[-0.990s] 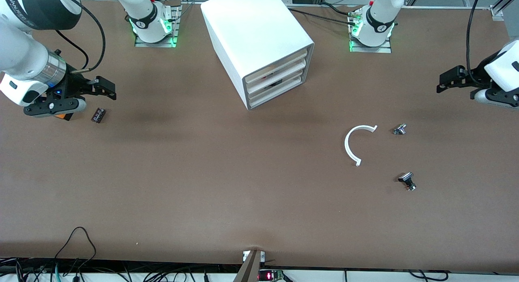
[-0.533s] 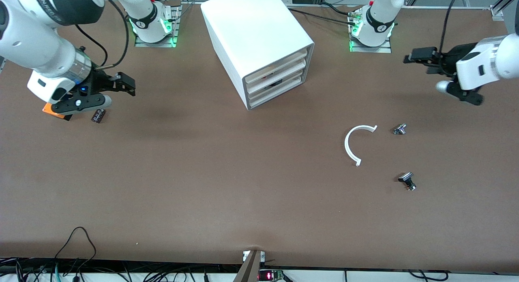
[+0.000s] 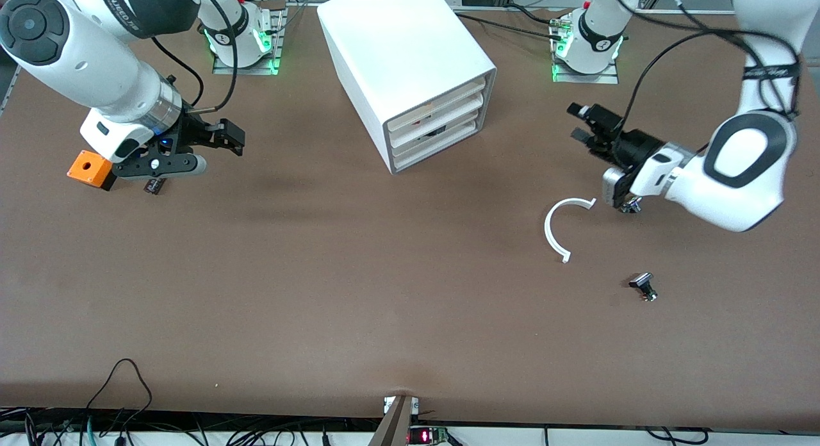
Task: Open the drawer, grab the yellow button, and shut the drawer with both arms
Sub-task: 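Grasp the white drawer's front edge with the left gripper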
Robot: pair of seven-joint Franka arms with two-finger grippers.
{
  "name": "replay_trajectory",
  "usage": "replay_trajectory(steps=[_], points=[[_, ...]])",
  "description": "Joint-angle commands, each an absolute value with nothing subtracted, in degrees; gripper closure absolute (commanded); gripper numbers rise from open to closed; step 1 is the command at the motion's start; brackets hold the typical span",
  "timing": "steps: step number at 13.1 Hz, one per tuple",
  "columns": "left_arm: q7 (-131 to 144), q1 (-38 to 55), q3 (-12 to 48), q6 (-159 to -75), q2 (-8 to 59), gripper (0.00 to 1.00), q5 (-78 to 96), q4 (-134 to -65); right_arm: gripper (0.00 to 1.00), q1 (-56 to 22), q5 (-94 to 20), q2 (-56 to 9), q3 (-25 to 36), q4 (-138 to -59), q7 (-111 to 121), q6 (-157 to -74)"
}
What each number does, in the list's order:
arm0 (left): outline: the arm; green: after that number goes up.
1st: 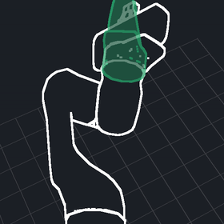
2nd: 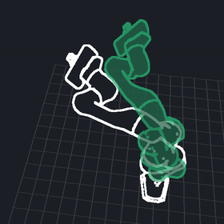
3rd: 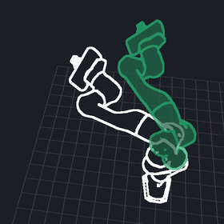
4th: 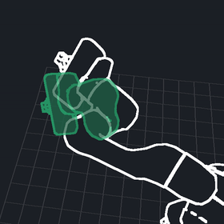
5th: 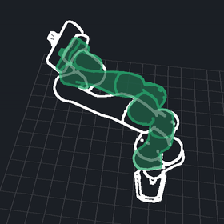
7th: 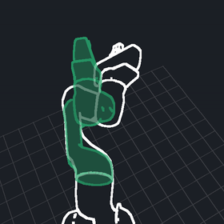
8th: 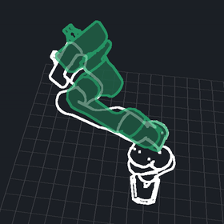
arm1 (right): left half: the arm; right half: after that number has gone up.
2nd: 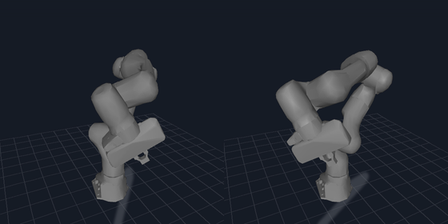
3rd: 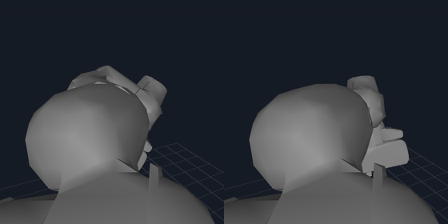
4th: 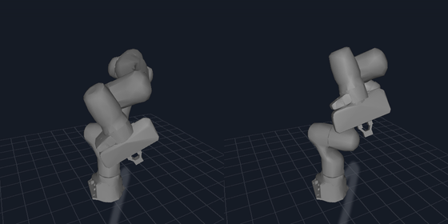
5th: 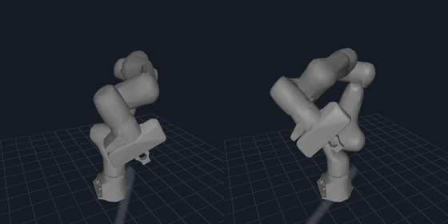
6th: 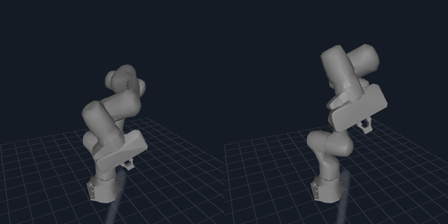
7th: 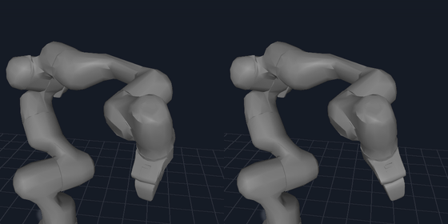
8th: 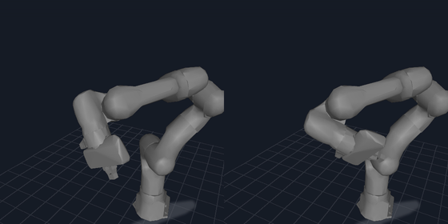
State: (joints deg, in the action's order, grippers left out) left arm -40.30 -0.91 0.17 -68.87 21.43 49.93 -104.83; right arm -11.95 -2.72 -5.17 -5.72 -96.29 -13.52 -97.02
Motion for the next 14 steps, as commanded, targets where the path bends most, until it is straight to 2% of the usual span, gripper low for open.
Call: replay_trajectory(steps=[1,2,5,6,7,9,11,12,13,14], points=[[-45.70,-1.23,2.71,-77.92,13.56,0.00,55.61,-119.48,0.00,-13.79,-3.52,-7.03,-5.45,-93.16,-15.90,-95.54],[-46.40,-1.14,4.20,-81.87,11.36,0.01,58.33,-124.49,0.00,-14.49,-3.52,-7.12,-5.45,-92.90,-16.52,-95.80],[-57.45,-1.14,9.39,-89.98,10.55,0.05,67.20,-132.08,0.00,-17.13,-3.52,-8.87,-5.45,-90.71,-22.22,-95.98],[-58.00,-1.23,11.32,-91.30,10.55,0.19,68.37,-132.27,0.00,-18.10,-3.52,-9.57,-5.45,-89.75,-23.98,-96.06],[-58.01,-1.23,12.29,-92.80,10.11,0.41,68.47,-132.28,0.00,-19.06,-3.43,-10.62,-5.45,-88.08,-25.73,-96.06],[-57.92,-1.23,14.67,-93.69,10.02,0.46,68.81,-133.23,0.00,-20.47,-3.43,-12.38,-5.45,-85.44,-28.46,-96.06],[-58.27,-0.97,16.94,-94.04,10.54,0.66,69.08,-133.50,0.00,-21.27,-3.43,-12.57,-5.45,-85.43,-29.96,-96.24],[-58.27,-1.05,18.09,-95.96,10.55,0.66,69.08,-133.51,0.00,-21.36,-3.43,-12.83,-5.54,-85.43,-30.58,-96.33],[-58.27,-1.05,18.19,-96.24,10.55,0.57,69.08,-133.42,0.00,-21.88,-3.43,-12.83,-5.45,-85.43,-31.37,-96.33],[-58.27,-0.97,18.72,-96.76,10.55,0.54,69.08,-133.50,0.00,-22.23,-3.43,-12.92,-5.54,-85.43,-32.16,-96.33]])
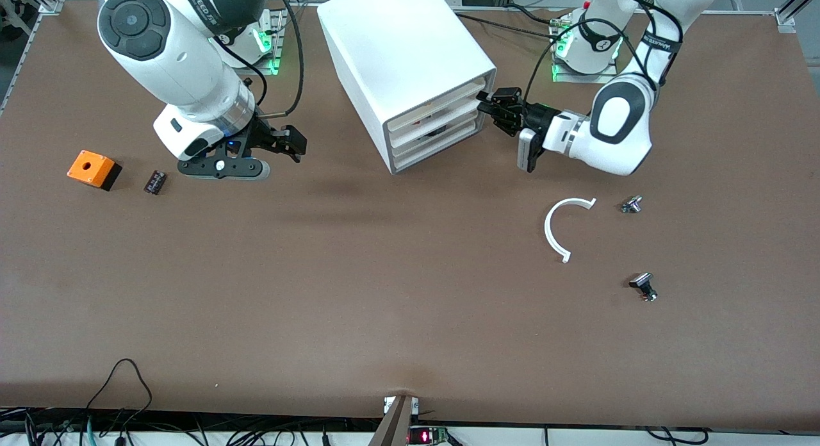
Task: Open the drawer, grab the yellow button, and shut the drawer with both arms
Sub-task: 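Pull the drawer open with the left gripper while the right gripper approaches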
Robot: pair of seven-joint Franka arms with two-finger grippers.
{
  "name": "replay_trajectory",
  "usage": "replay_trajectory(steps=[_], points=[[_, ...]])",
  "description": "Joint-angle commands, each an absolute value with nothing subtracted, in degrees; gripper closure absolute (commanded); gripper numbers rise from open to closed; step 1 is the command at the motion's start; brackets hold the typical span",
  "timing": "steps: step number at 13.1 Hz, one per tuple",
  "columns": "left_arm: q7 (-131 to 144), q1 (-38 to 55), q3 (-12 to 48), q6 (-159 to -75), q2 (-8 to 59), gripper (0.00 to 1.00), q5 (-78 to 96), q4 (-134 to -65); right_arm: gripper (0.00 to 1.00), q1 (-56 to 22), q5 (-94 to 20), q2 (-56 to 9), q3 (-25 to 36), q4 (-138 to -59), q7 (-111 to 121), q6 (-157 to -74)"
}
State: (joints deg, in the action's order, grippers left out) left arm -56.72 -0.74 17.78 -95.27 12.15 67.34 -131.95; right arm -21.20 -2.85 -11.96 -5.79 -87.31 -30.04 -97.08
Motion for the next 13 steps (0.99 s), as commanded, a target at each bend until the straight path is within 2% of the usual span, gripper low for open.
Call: replay_trajectory(steps=[1,4,7,9,10,11,12,13], points=[[-58.36,-1.05,20.03,-97.90,10.55,0.54,69.08,-133.59,0.00,-23.11,-3.43,-13.09,-5.45,-85.43,-33.39,-96.42],[-58.36,-0.97,20.83,-99.05,10.46,0.55,69.08,-134.38,0.00,-26.27,-3.34,-14.23,-5.45,-85.34,-34.80,-97.64],[-58.36,-1.06,24.08,-102.56,10.55,0.57,69.08,-134.82,0.00,-28.38,-3.25,-14.85,-5.45,-85.08,-38.05,-98.00],[-58.36,-1.05,24.61,-102.66,10.55,0.60,69.08,-135.00,0.00,-28.83,-3.25,-16.42,-5.45,-82.28,-39.28,-97.82],[-58.36,-1.05,24.61,-102.66,10.46,0.73,69.08,-135.17,0.00,-29.09,-3.25,-17.48,-5.45,-80.53,-41.64,-97.65],[-58.36,-1.05,24.61,-102.48,10.46,0.93,69.08,-135.18,0.00,-29.35,-3.25,-18.53,-5.45,-79.03,-43.75,-97.65],[-58.36,-1.05,24.61,-102.57,10.46,1.00,69.08,-135.09,0.00,-29.70,-3.34,-19.50,-5.45,-77.53,-45.25,-97.56],[-58.36,-1.66,24.61,-102.39,10.37,1.00,69.08,-134.83,0.00,-30.06,-3.34,-20.56,-5.45,-75.78,-46.48,-97.30]])
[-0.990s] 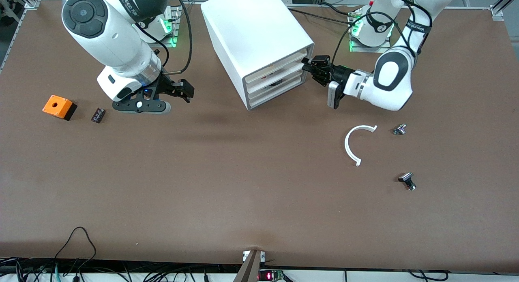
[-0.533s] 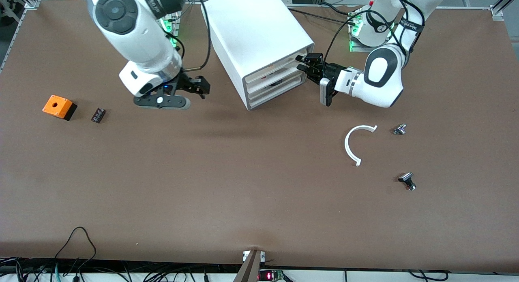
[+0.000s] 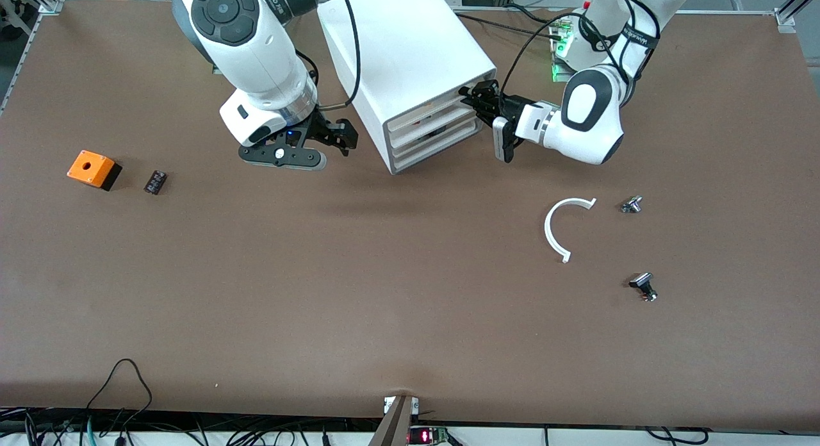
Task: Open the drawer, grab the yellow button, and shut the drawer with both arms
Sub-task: 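Pull the drawer open with the left gripper while the right gripper approaches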
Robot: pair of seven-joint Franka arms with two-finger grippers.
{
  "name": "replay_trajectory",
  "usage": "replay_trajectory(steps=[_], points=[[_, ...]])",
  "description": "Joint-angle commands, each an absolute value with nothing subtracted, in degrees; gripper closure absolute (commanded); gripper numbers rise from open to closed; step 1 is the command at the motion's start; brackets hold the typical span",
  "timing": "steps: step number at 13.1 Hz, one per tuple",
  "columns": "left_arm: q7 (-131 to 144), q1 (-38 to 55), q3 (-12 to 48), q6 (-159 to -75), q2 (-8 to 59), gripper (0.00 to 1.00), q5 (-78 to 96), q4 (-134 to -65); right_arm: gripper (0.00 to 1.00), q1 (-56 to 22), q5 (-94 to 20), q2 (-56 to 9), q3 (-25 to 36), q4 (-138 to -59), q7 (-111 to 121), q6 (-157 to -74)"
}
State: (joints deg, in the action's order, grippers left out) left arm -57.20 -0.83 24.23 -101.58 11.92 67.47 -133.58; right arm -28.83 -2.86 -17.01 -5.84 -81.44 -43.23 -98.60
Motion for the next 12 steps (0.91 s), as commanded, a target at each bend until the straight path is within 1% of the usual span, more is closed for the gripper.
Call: replay_trajectory(steps=[1,3,5,8,9,12], points=[[-58.53,-2.02,24.44,-102.04,10.37,1.00,68.91,-134.39,0.00,-30.67,-3.34,-21.44,-5.45,-74.54,-48.50,-97.21],[-58.54,-4.04,24.35,-101.34,10.46,1.00,68.38,-133.07,0.00,-31.99,-3.25,-23.11,-5.45,-72.61,-55.86,-97.99],[-58.54,-4.39,24.08,-101.34,10.72,1.00,68.20,-131.76,0.00,-32.96,-3.16,-26.87,-5.45,-66.83,-62.20,-97.82],[-58.36,-8.07,24.08,-101.16,11.86,1.00,68.03,-128.86,0.00,-33.84,-2.90,-31.72,-5.27,-59.96,-69.07,-98.00],[-58.36,-9.13,24.08,-101.16,12.74,1.00,67.85,-127.63,0.00,-33.92,-2.90,-32.42,-5.27,-59.16,-70.39,-98.26],[-57.75,-10.81,24.00,-100.12,16.08,1.00,66.62,-121.57,0.00,-36.46,-2.64,-33.83,-4.84,-58.98,-79.76,-102.38]])
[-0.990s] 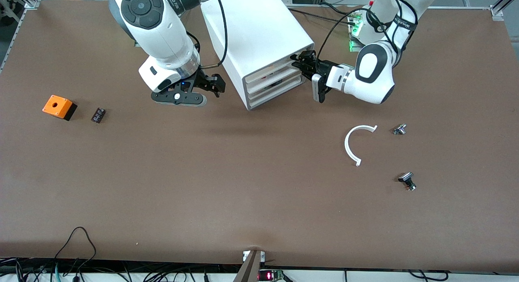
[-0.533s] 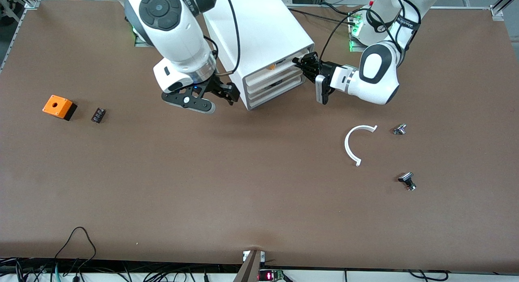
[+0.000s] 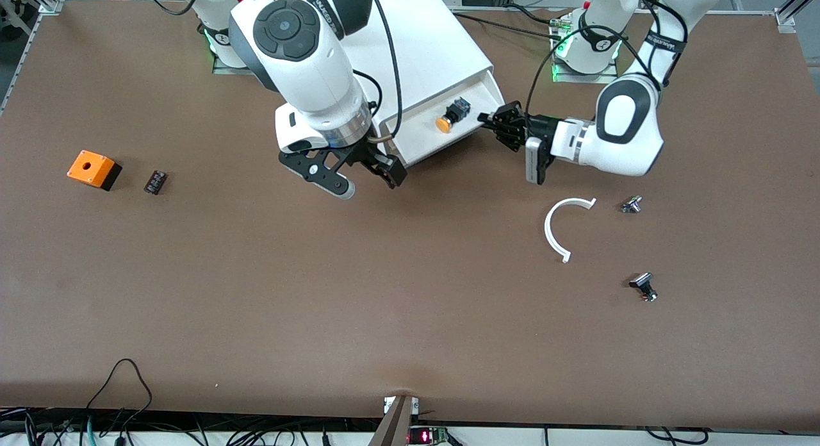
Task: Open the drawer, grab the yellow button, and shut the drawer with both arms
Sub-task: 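Pull the drawer open with the left gripper while the right gripper approaches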
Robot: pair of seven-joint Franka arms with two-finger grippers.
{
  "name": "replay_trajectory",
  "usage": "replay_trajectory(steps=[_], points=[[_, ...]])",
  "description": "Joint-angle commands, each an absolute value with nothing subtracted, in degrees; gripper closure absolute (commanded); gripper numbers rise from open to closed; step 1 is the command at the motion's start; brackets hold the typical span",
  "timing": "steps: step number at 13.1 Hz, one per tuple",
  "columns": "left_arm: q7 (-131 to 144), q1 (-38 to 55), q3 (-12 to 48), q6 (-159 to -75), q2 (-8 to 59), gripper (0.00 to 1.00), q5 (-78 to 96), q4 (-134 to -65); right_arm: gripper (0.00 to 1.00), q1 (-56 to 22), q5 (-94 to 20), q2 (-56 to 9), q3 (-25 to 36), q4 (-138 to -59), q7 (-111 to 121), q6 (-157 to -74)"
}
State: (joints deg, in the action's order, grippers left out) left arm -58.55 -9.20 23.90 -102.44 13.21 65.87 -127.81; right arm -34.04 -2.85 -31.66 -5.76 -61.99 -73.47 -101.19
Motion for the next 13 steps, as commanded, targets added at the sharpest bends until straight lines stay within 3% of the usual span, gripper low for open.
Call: replay_trajectory(steps=[1,5,6,7,11,13], points=[[-57.74,-11.85,23.91,-99.85,16.17,1.00,65.49,-120.60,0.00,-37.26,-2.55,-34.19,-4.83,-58.97,-82.85,-103.70],[-57.48,-16.16,23.91,-94.24,19.94,1.00,58.20,-114.45,0.00,-40.42,-2.46,-35.42,-4.92,-59.06,-85.77,-106.07],[-57.57,-16.43,23.99,-93.61,20.21,0.35,56.01,-113.56,0.00,-41.21,-2.46,-36.29,-4.66,-58.98,-86.91,-106.78],[-57.57,-16.52,24.08,-93.52,20.21,0.00,55.12,-113.38,0.00,-42.09,-2.37,-36.73,-4.66,-58.97,-88.14,-107.83],[-55.91,-16.96,23.99,-90.54,20.13,0.00,55.11,-112.42,0.00,-45.26,-0.09,-38.84,-4.75,-58.97,-93.68,-110.82],[-45.94,-17.14,23.91,-84.40,20.30,0.00,51.62,-107.17,0.00,-47.53,0.00,-40.07,-4.66,-58.97,-96.57,-111.09]])
